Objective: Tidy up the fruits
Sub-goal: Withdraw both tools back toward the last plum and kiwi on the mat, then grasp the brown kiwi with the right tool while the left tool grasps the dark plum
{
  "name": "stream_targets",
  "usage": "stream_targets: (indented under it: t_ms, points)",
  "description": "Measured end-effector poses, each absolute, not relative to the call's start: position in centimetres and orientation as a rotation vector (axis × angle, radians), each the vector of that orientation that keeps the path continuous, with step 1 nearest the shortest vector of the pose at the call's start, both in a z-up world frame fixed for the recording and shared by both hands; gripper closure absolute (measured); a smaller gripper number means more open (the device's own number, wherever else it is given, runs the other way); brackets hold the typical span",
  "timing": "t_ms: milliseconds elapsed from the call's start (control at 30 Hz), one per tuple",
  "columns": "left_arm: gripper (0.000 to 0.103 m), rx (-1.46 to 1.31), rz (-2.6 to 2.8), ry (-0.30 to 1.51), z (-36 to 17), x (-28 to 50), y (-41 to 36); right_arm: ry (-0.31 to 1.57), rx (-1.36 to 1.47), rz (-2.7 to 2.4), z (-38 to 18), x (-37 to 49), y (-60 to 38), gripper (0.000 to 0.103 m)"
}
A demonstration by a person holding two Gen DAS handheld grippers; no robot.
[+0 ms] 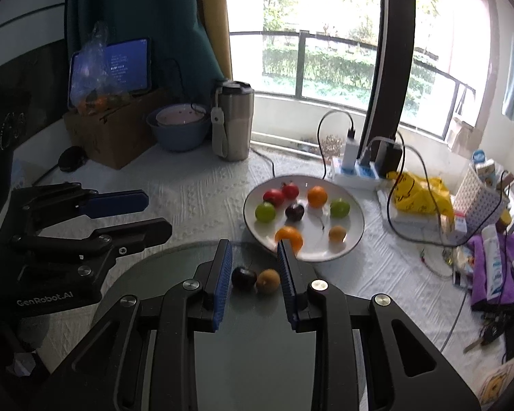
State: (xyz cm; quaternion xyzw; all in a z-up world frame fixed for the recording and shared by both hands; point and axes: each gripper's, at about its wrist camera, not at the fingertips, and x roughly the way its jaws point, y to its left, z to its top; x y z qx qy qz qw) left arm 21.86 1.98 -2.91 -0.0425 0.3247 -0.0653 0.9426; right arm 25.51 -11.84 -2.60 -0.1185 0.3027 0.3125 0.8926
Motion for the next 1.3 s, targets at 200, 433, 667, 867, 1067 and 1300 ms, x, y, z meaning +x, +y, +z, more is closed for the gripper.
stream_targets:
  t_ms: [200, 433, 667, 867, 1067, 1300]
  points:
    - [0.06, -0.097, -0.142, 0.7, -5.1, 21.6, 2.3, 0.682, -0.25, 0.637, -5.2, 25.4, -11.6, 0.074]
    - [0.06, -0.108, -0.147, 0.741, -7.2, 22.2, 2.9, 0.75, -0.248, 0.62, -7.8, 26.4, -11.6, 0.074]
    - [0.06, -0.126, -0.152, 0.765, -8.4, 23.7, 3.2, 0.792, -0.248, 0.608, -9.1, 28.0, -11.3, 0.074]
    - [0.06, -0.133, -0.16, 0.792, -9.4, 24.9, 3.2, 0.841, -0.235, 0.605, -10.8, 29.7, -11.1, 0.073]
    - [0.059, -0.142, -0.157, 0.821, -10.4, 26.1, 3.4, 0.873, -0.227, 0.617, -12.0, 31.1, -10.7, 0.072]
    - [0.059, -0.144, -0.154, 0.852, -11.3, 27.2, 3.2, 0.875, -0.219, 0.643, -12.1, 32.4, -10.4, 0.072]
